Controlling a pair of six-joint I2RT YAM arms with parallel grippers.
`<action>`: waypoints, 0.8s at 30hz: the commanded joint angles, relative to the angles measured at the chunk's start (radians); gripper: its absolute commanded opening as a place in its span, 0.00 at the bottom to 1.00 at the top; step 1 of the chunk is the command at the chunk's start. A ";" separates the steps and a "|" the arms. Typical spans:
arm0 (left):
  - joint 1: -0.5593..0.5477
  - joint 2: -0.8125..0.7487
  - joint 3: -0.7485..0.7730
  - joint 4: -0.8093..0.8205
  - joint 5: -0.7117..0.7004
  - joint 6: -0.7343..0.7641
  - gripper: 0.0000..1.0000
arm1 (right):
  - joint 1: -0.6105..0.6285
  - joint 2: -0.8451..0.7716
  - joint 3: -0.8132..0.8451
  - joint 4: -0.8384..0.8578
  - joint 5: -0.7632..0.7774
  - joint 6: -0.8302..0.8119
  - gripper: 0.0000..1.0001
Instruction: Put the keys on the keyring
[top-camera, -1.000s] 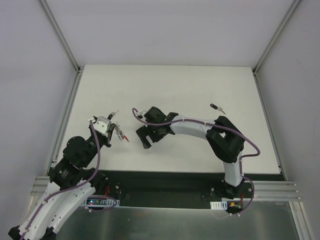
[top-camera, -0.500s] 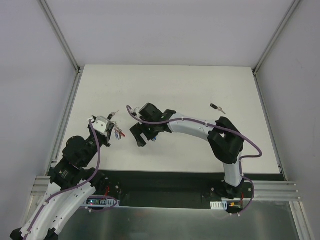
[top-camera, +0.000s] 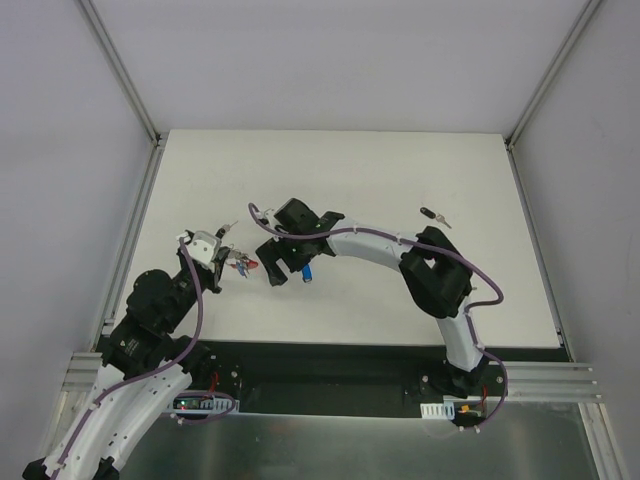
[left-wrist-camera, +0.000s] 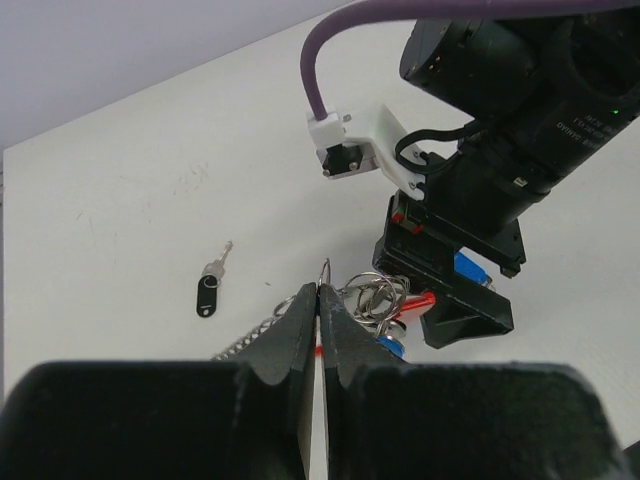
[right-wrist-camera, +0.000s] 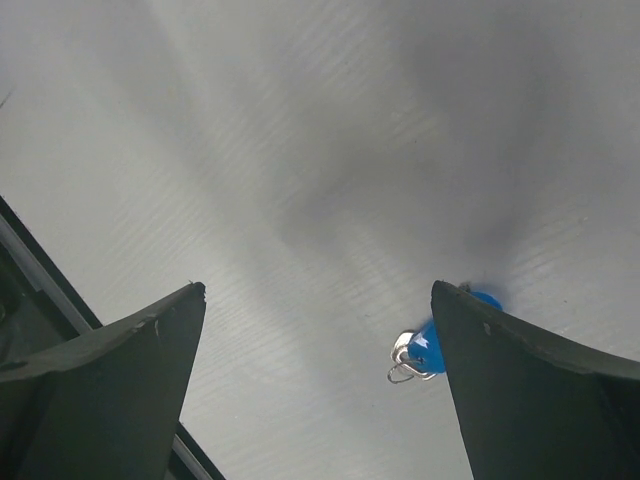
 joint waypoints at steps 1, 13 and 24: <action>0.014 0.008 0.006 0.038 0.028 -0.018 0.00 | 0.006 0.018 0.030 0.004 -0.037 -0.004 0.99; 0.027 0.019 0.008 0.038 0.040 -0.021 0.00 | -0.040 0.012 -0.043 0.010 0.000 0.055 0.99; 0.041 0.030 0.009 0.040 0.071 -0.026 0.00 | -0.094 -0.087 -0.193 0.004 0.058 0.104 0.99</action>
